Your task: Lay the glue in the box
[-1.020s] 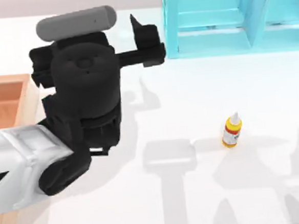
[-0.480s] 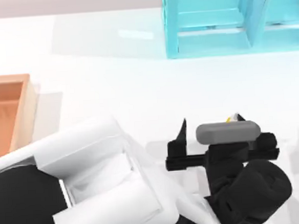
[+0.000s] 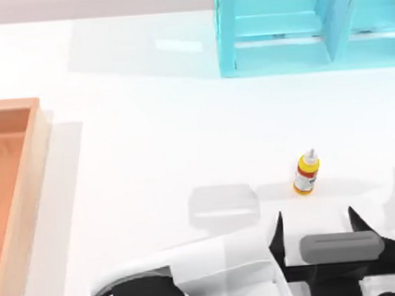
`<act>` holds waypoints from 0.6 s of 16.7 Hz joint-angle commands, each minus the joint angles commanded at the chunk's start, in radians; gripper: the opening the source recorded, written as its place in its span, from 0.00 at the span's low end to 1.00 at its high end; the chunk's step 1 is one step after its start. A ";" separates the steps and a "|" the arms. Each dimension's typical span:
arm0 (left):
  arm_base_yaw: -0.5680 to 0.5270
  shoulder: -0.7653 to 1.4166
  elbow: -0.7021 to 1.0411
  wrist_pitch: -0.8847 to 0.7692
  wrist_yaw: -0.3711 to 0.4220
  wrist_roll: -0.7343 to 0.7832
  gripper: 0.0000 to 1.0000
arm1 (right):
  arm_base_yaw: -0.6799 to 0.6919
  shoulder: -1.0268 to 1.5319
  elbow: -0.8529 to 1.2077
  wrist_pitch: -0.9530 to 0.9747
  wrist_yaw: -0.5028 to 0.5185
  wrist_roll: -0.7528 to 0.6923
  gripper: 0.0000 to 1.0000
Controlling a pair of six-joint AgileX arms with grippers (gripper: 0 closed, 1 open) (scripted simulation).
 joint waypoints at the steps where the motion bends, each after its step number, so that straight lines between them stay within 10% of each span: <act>1: 0.000 0.000 0.000 0.000 0.000 0.000 1.00 | 0.000 0.000 0.000 0.000 0.000 0.000 1.00; 10: 0.088 0.073 0.097 0.073 0.084 0.102 1.00 | 0.000 0.000 0.000 0.000 0.000 0.000 1.00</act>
